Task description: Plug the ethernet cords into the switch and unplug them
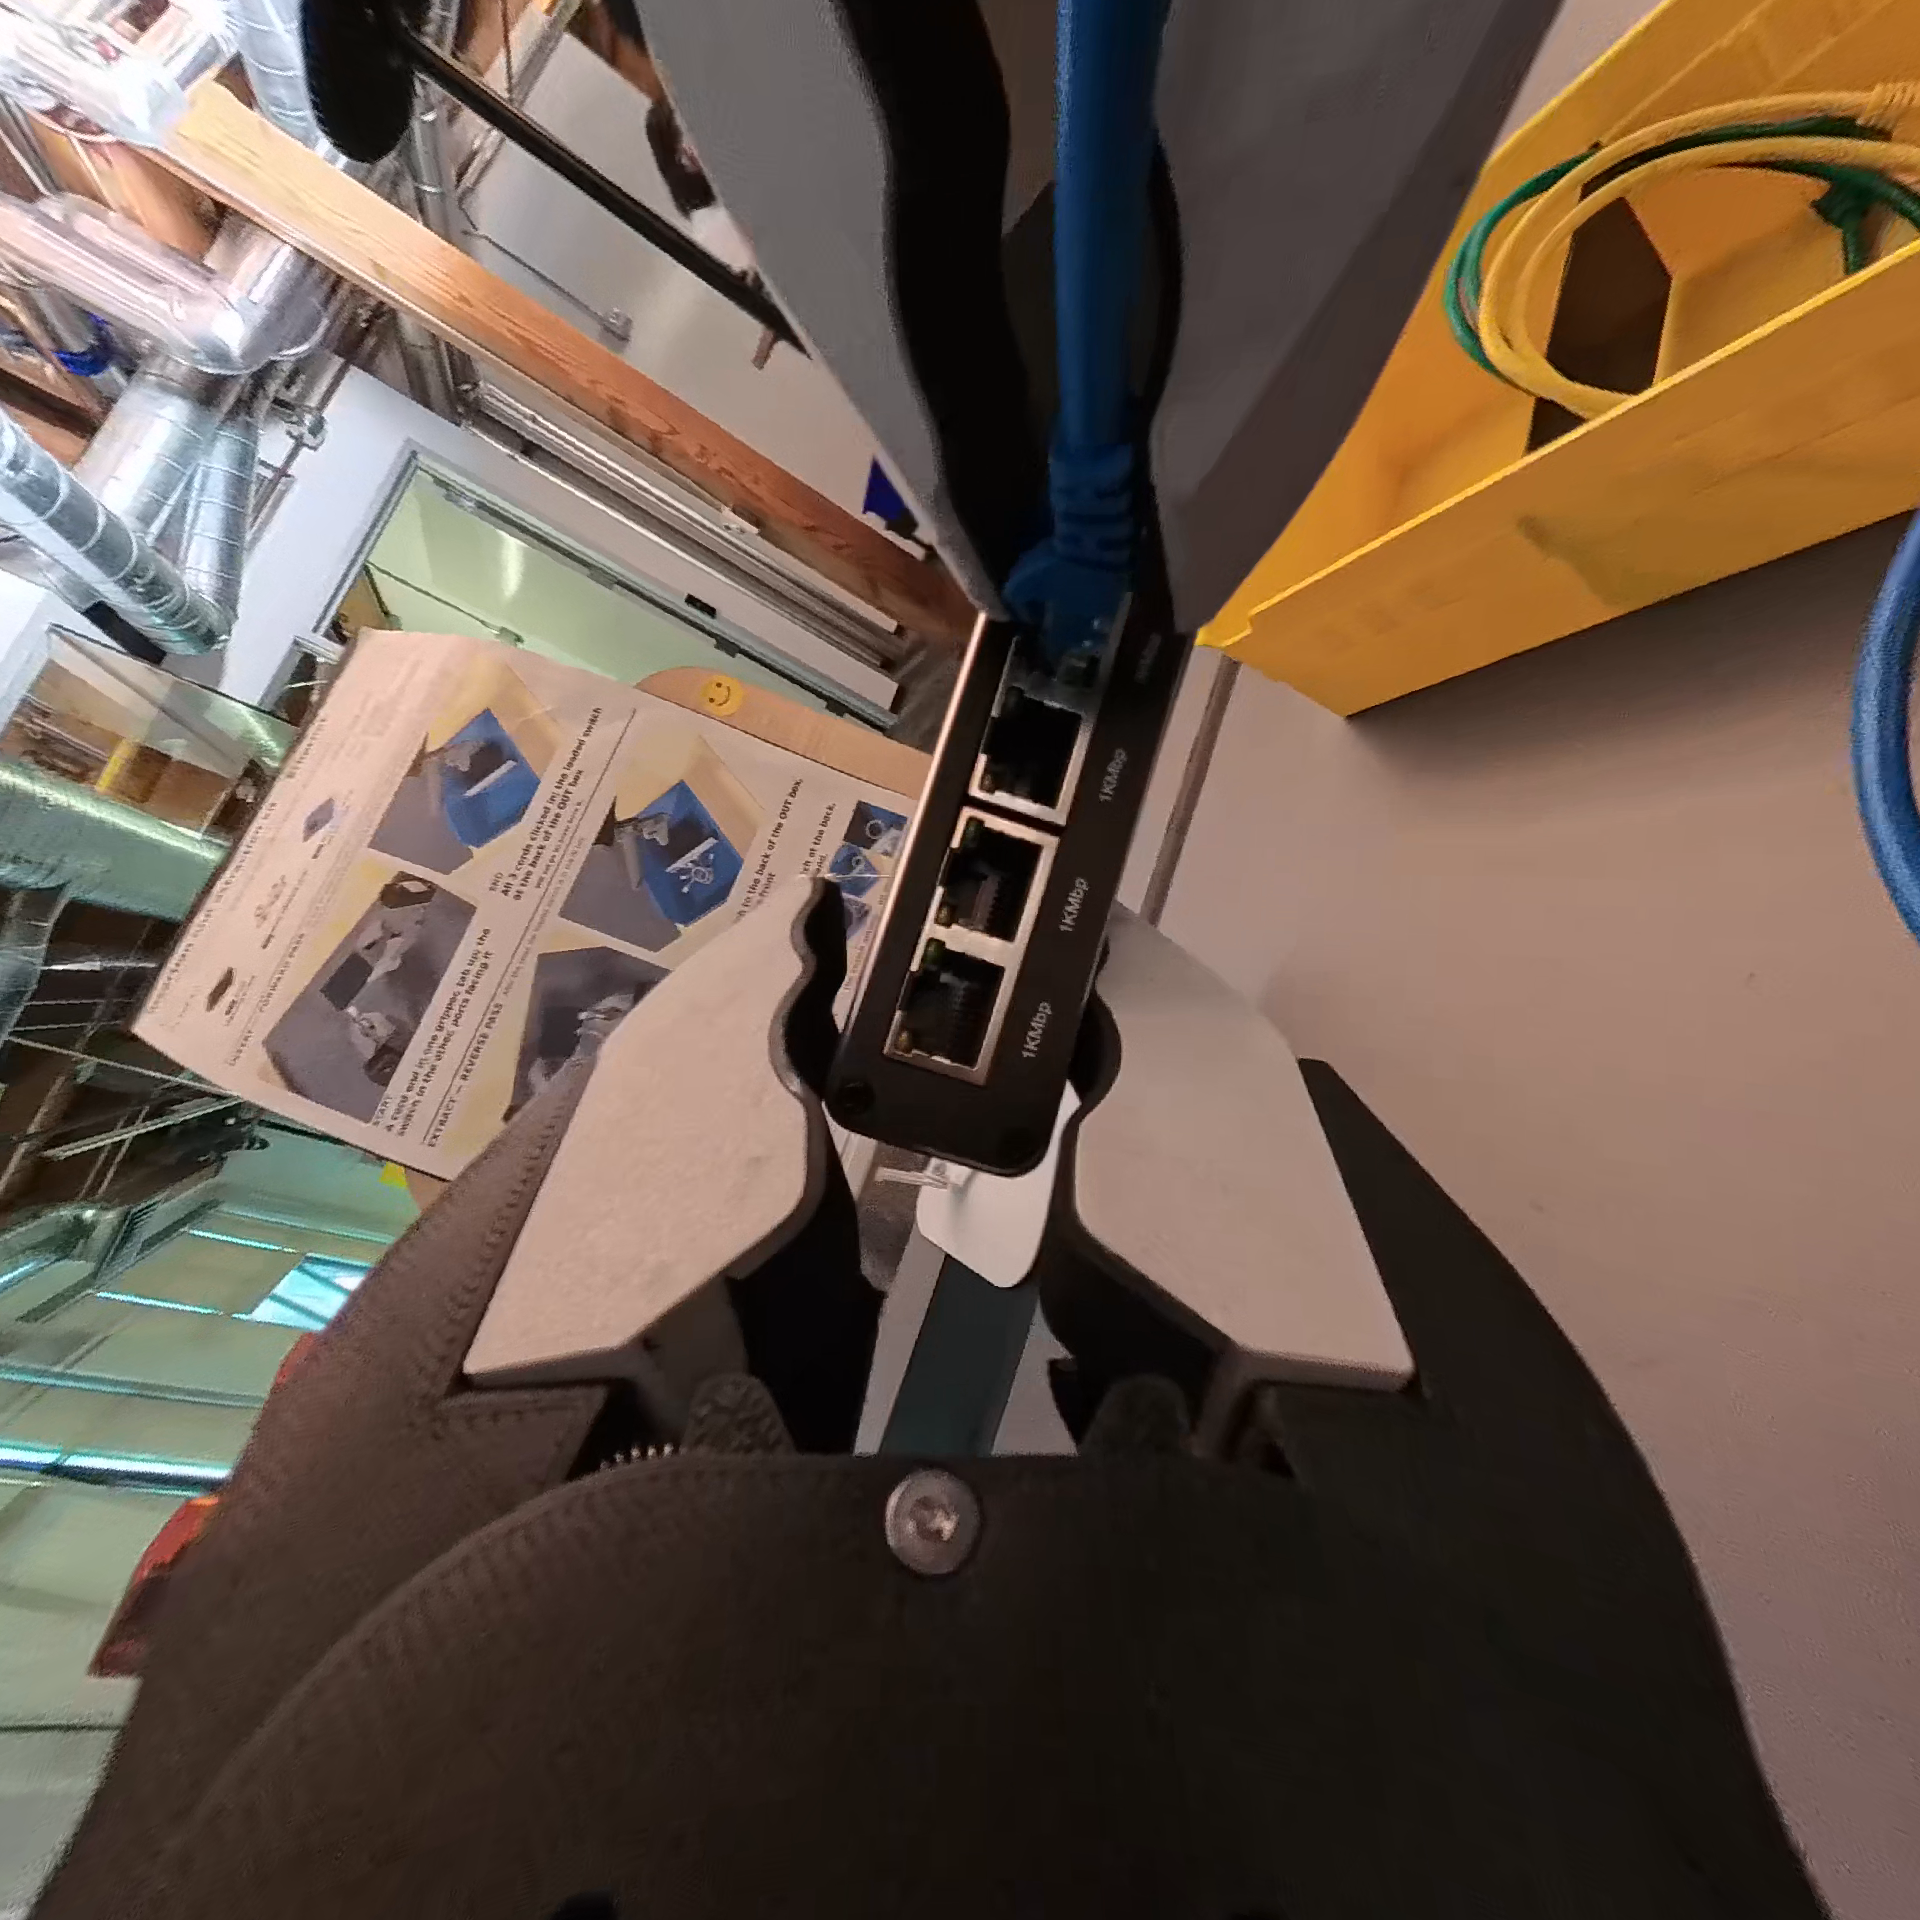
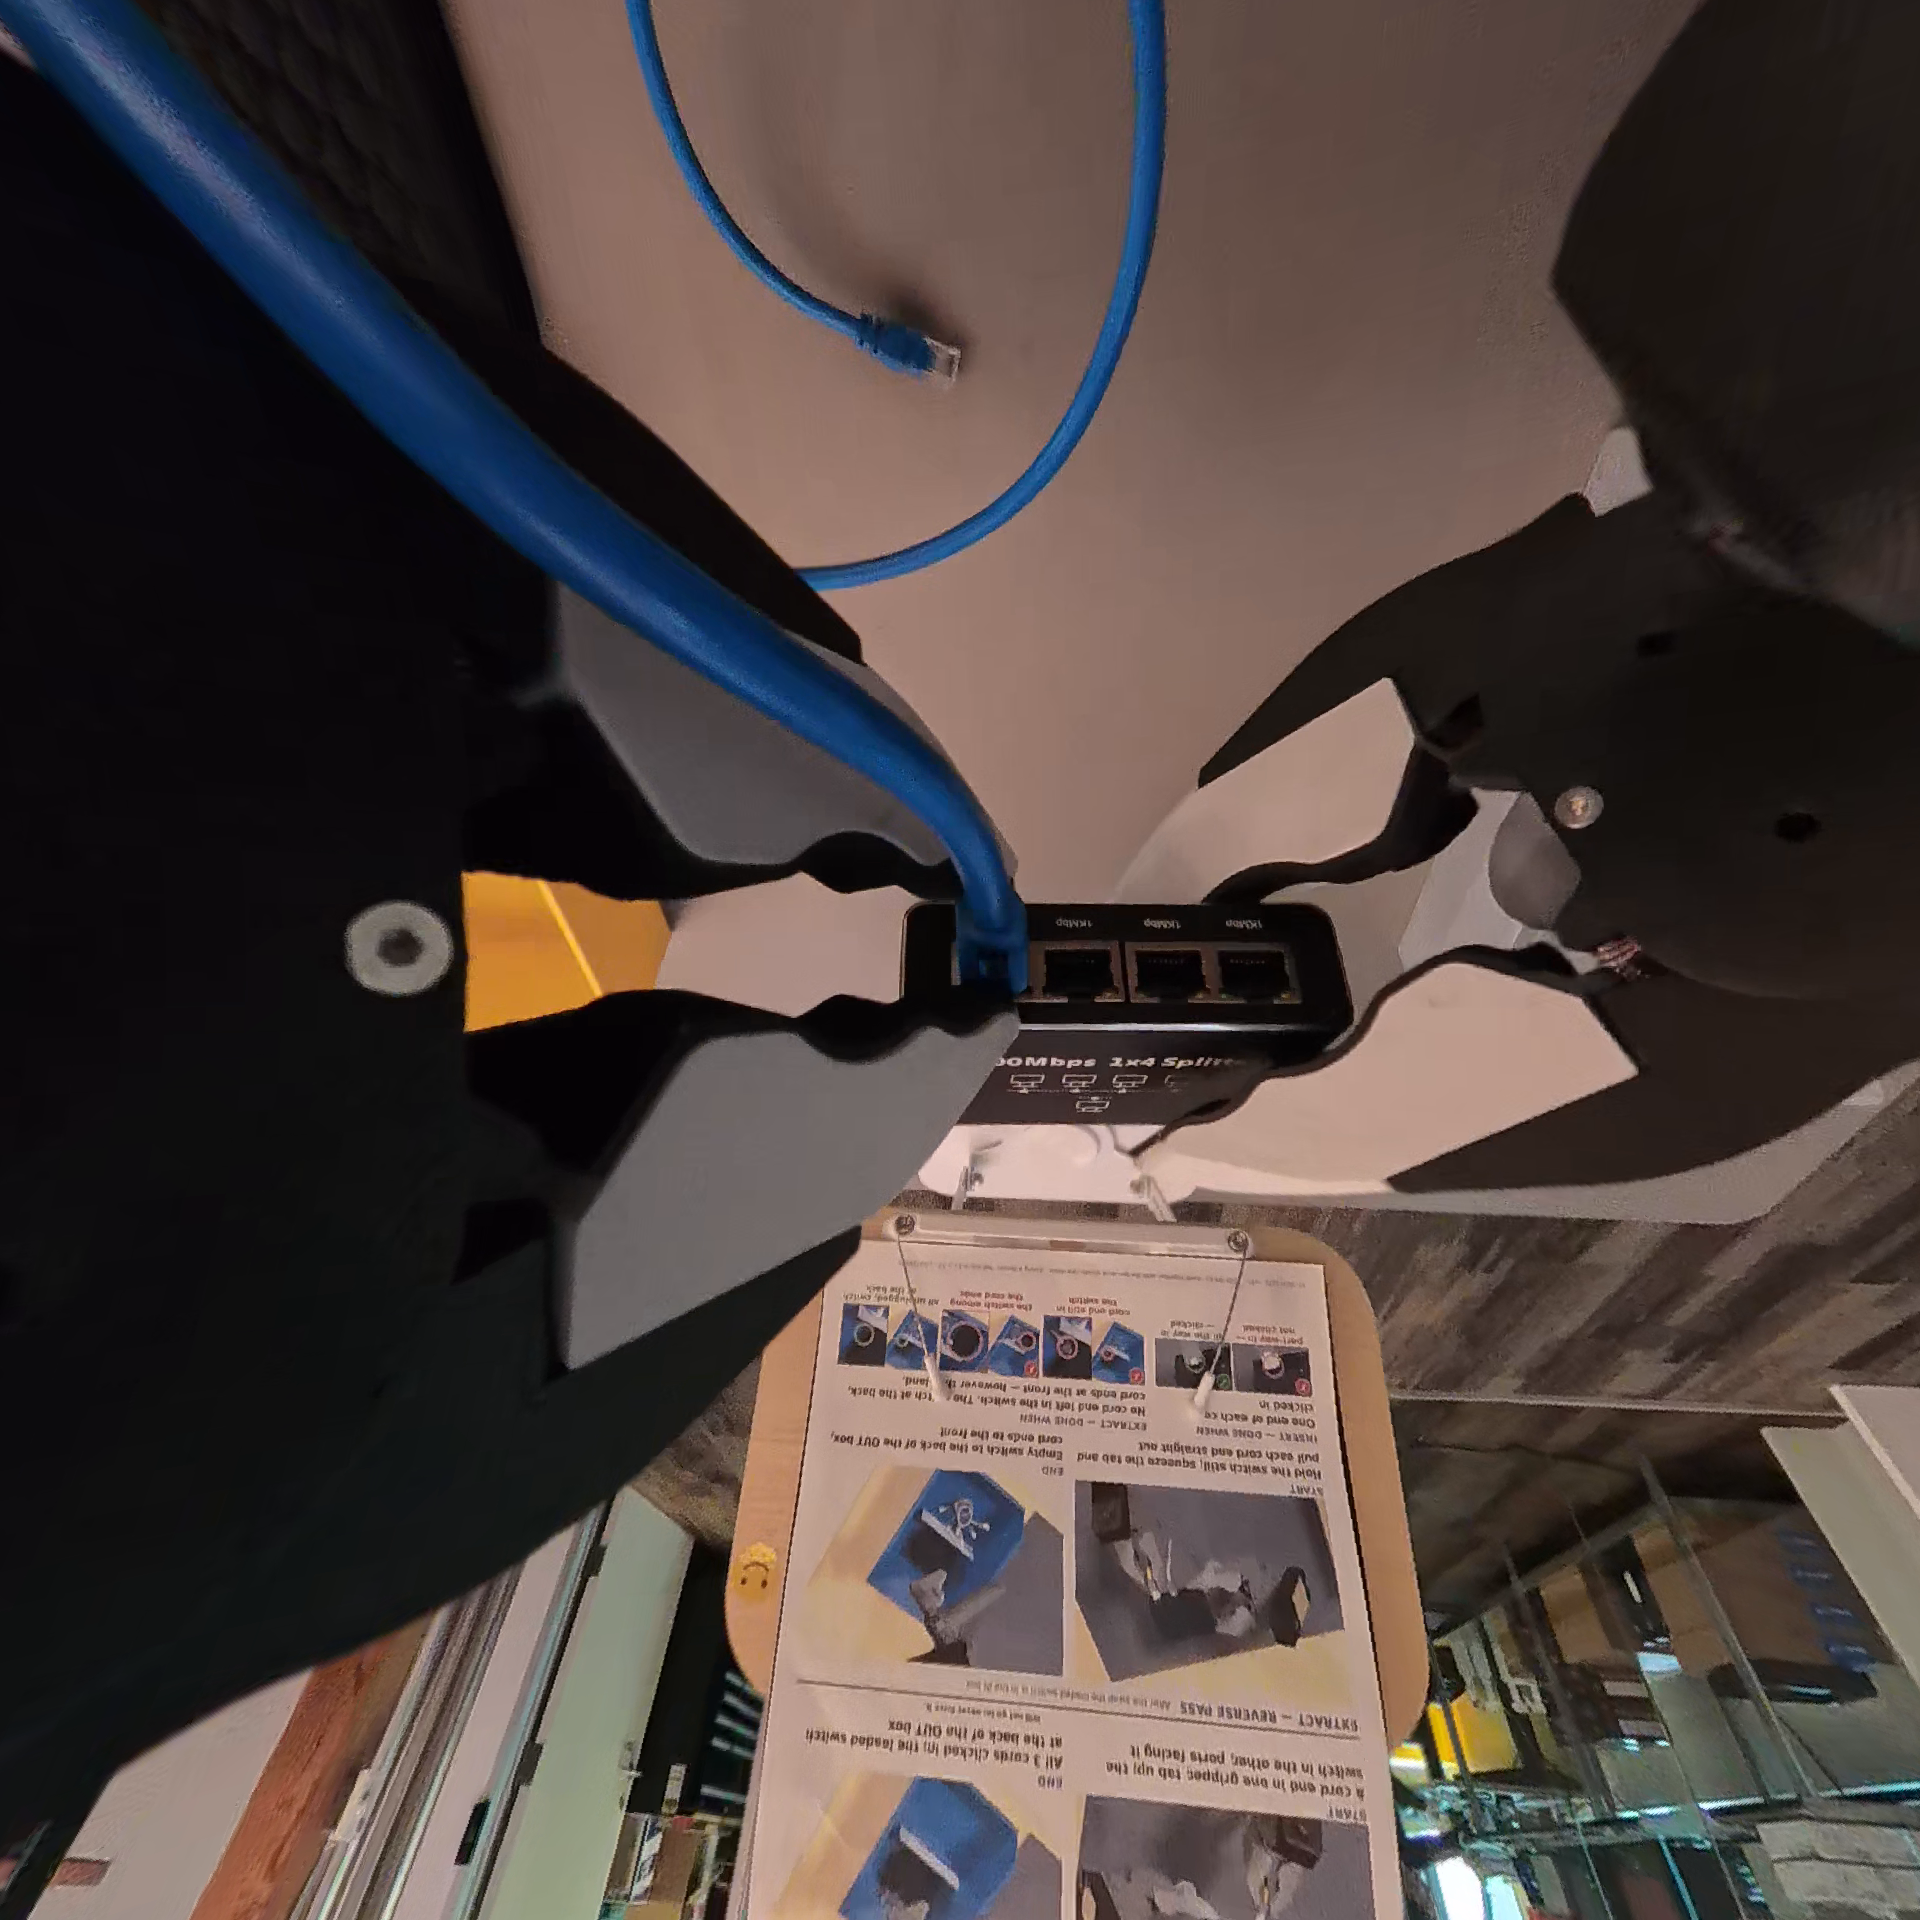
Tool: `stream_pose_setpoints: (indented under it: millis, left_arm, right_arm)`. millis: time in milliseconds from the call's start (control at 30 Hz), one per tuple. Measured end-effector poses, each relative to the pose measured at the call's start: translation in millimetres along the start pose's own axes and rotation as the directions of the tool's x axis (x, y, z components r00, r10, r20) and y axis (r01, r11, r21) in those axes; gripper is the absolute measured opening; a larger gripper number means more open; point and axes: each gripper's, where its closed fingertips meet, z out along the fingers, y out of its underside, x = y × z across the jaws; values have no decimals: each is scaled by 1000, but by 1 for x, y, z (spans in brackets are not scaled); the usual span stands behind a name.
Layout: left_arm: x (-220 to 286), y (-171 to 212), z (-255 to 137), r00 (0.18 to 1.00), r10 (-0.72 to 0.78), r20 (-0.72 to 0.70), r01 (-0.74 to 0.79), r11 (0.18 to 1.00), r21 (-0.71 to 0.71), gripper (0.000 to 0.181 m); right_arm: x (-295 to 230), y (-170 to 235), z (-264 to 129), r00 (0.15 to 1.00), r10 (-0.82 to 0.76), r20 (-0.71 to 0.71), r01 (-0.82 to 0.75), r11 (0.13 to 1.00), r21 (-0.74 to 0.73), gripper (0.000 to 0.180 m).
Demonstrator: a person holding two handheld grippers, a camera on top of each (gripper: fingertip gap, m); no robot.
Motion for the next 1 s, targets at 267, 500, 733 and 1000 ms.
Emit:
stream_pose_setpoints:
  millis: [267,500,733,1000]
  left_arm:
    - [11,5,7,999,-3,-48,1,998,-55,41]
    - [13,-9,-1,994,-43,-98,43,999,-3,40]
    - [1,-33,-29,976,-169,-134,196,954,225,50]
    - [-5,-45,-31,531,-573,-624,836,476,274,66]
  right_arm:
    - [-6,1,0,994,-85,-68,83,996,-40,15]
    - [-7,-5,-12,991,-65,-115,72,996,57,10]
    - [9,-13,-40,979,203,10,-194,920,340,13]
    - [34,-12,-55,834,502,228,-541,668,511,12]
